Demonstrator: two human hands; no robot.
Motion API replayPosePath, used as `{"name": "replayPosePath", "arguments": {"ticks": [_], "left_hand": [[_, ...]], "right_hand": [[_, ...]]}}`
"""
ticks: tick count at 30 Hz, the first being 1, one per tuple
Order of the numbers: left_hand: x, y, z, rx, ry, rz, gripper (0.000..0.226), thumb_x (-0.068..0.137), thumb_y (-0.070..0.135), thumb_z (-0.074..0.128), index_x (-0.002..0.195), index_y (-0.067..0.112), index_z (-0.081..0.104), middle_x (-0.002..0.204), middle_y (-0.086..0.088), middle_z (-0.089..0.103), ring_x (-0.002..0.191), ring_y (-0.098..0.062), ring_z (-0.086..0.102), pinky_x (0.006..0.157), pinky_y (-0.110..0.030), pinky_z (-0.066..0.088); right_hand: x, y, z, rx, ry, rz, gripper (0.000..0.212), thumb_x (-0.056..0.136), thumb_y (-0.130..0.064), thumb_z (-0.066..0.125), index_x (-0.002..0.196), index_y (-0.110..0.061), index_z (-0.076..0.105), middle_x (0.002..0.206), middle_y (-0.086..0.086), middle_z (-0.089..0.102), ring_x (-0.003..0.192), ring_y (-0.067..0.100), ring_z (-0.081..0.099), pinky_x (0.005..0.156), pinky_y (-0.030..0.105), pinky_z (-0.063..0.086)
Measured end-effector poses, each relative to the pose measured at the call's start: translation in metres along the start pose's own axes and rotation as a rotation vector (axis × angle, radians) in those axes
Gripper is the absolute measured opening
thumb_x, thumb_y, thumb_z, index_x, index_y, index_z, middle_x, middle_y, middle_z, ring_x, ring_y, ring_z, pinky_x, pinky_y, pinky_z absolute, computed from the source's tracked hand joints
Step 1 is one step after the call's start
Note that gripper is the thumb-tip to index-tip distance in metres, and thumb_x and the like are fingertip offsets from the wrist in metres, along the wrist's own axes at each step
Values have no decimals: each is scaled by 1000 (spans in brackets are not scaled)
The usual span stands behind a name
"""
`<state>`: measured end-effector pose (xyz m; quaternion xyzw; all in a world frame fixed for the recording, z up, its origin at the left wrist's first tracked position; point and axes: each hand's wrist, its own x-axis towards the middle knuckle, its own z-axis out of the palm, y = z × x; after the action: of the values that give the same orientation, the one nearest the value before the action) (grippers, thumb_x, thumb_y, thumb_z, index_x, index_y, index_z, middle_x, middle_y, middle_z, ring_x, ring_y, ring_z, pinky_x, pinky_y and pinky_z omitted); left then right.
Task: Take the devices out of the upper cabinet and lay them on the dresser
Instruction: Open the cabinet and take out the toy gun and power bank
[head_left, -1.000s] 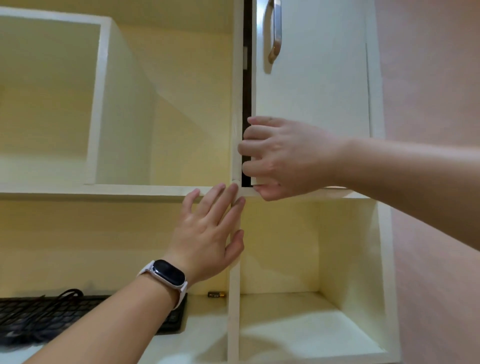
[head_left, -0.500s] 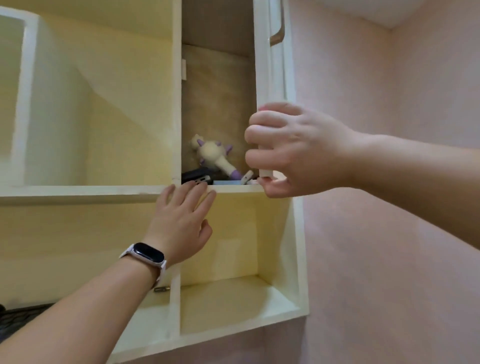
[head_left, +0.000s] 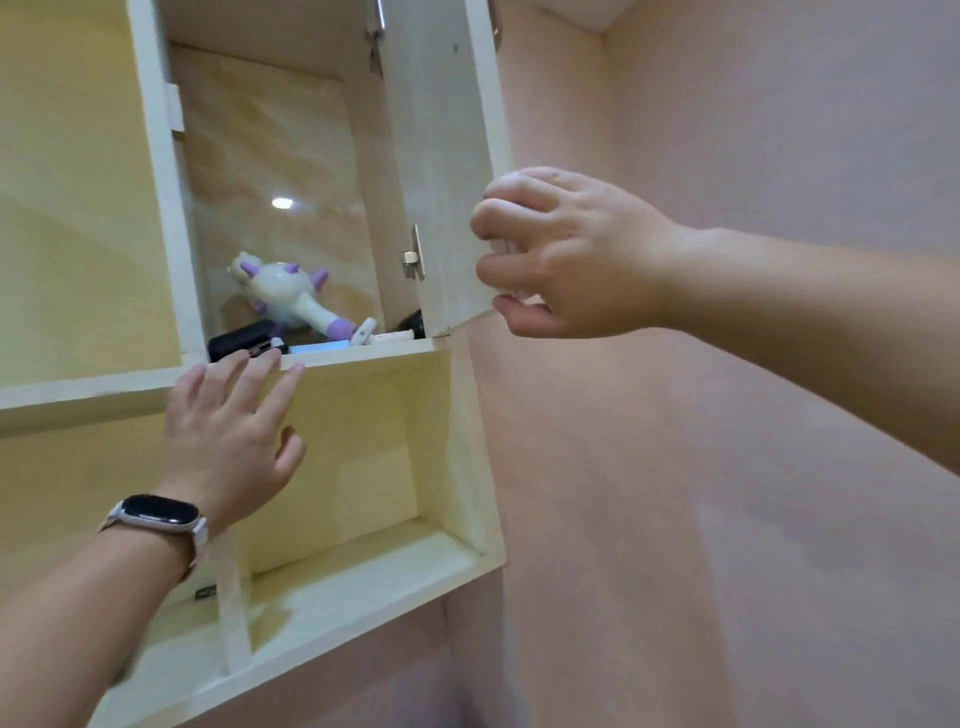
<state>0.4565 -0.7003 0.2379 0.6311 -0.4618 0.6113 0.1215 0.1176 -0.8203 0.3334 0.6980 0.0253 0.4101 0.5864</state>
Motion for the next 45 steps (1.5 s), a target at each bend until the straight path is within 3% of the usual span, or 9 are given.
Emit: {"name": "replayPosePath", "arguments": {"ticks": [6, 11, 18, 25, 30, 34, 38, 42, 45], "left_hand": [[-5, -2, 2, -23, 43, 19, 62, 76, 34, 42, 130, 7, 58, 140, -19, 49, 125, -42, 44, 106, -54, 26], [-4, -2, 5, -34, 75, 17, 60, 77, 34, 42, 128, 7, 60, 137, -19, 52, 123, -42, 45, 105, -55, 26], [-2, -5, 1, -19, 45, 18, 59, 76, 36, 44, 126, 9, 61, 135, -17, 55, 122, -40, 48, 101, -54, 30], [18, -12, -19, -49, -12, 73, 48, 76, 34, 48, 110, 6, 66, 111, -15, 64, 98, -37, 58, 77, -45, 44], [50, -25, -32, -213, -52, 82, 40, 82, 32, 44, 107, 9, 64, 103, -9, 61, 81, -32, 58, 61, -37, 49], [83, -31, -36, -213, -49, 16, 16, 85, 20, 55, 98, 13, 62, 100, -2, 56, 73, -24, 52, 57, -30, 38], [108, -45, -27, -75, -212, 62, 21, 85, 31, 51, 99, 19, 60, 96, -1, 55, 87, -23, 53, 67, -34, 45], [123, -49, -26, 249, -356, 215, 25, 90, 47, 44, 100, 28, 57, 99, 6, 61, 86, -21, 55, 65, -31, 32], [131, -44, -27, 366, -470, 222, 31, 92, 52, 41, 98, 27, 58, 92, 5, 64, 80, -22, 57, 61, -30, 33]], "right_hand": [[-28, 11, 13, -23, -12, 94, 22, 87, -25, 51, 86, -9, 67, 102, 20, 62, 106, 40, 57, 101, 45, 43], [-58, 22, 29, -103, -152, 167, 29, 89, -28, 48, 100, -7, 65, 111, 23, 59, 111, 43, 53, 104, 50, 40], [-40, 5, 27, -108, -176, 252, 29, 82, -27, 48, 95, -6, 61, 112, 23, 57, 107, 42, 53, 111, 55, 31], [-10, -15, 20, -126, -201, 406, 28, 79, -27, 50, 84, -2, 61, 90, 22, 59, 88, 42, 56, 104, 53, 34], [34, -39, 34, 115, -88, 513, 31, 81, -34, 48, 91, -6, 60, 88, 16, 59, 76, 35, 53, 71, 40, 42], [73, -54, 68, 508, -135, 653, 37, 90, -42, 47, 116, -17, 53, 112, 3, 52, 103, 26, 49, 80, 36, 43], [105, -63, 116, 874, -152, 730, 41, 91, -38, 51, 130, -25, 46, 124, -1, 49, 114, 20, 47, 82, 34, 40], [132, -71, 166, 1064, -208, 768, 48, 90, -38, 50, 135, -26, 43, 131, -2, 49, 115, 19, 48, 86, 36, 44], [149, -69, 195, 1102, -269, 774, 47, 86, -38, 50, 131, -25, 46, 119, 2, 57, 102, 23, 56, 78, 36, 48]]}}
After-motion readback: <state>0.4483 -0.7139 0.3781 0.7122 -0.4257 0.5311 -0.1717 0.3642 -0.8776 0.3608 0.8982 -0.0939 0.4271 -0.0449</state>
